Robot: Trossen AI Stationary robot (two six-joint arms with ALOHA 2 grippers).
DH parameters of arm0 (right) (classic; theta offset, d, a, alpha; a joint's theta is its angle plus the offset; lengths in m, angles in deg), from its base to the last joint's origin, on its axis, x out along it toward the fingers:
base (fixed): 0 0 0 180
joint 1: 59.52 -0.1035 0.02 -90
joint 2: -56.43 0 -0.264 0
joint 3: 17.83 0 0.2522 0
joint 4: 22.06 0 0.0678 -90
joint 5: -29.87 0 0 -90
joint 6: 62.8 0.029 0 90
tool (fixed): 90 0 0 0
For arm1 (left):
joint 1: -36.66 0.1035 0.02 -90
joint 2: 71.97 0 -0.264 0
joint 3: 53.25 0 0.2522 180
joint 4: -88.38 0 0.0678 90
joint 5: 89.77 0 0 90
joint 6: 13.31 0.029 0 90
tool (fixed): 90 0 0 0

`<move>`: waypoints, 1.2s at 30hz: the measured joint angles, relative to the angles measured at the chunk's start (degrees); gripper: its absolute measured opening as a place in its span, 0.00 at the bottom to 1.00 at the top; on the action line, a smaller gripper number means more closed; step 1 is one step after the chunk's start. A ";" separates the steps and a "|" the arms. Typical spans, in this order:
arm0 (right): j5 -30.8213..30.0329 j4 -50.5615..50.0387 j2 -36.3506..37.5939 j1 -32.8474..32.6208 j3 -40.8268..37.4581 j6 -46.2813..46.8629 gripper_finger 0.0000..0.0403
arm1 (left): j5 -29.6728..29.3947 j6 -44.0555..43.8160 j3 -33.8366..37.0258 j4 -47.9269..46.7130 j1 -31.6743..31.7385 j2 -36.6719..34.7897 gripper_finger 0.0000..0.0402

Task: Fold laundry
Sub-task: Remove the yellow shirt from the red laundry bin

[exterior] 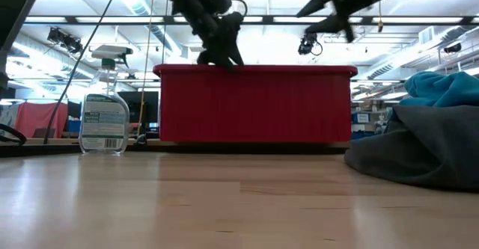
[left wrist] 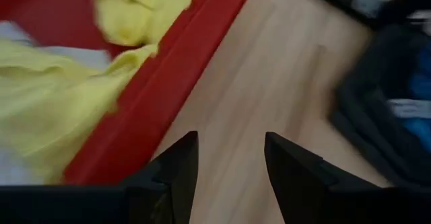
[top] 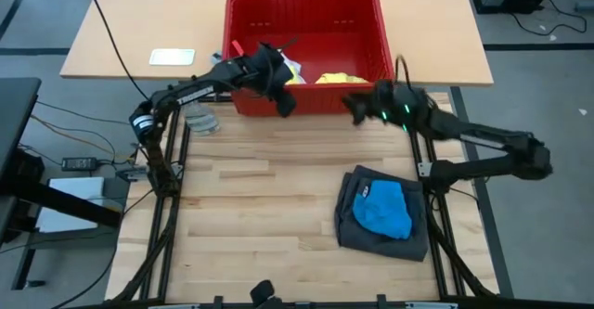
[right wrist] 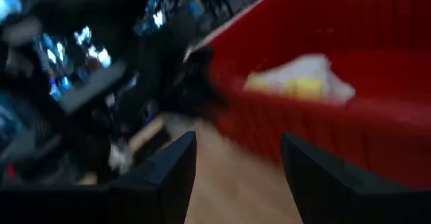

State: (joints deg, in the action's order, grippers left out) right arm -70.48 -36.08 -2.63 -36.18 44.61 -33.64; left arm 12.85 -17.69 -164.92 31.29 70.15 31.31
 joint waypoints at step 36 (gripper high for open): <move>15.68 -60.12 -79.09 29.32 75.49 -33.88 0.45 | 8.48 12.96 0.07 -0.28 2.58 6.04 0.43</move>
State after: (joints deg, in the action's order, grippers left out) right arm -54.80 -96.20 -81.72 -6.86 120.09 -67.52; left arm 21.33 -4.73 -164.85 31.01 72.74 37.35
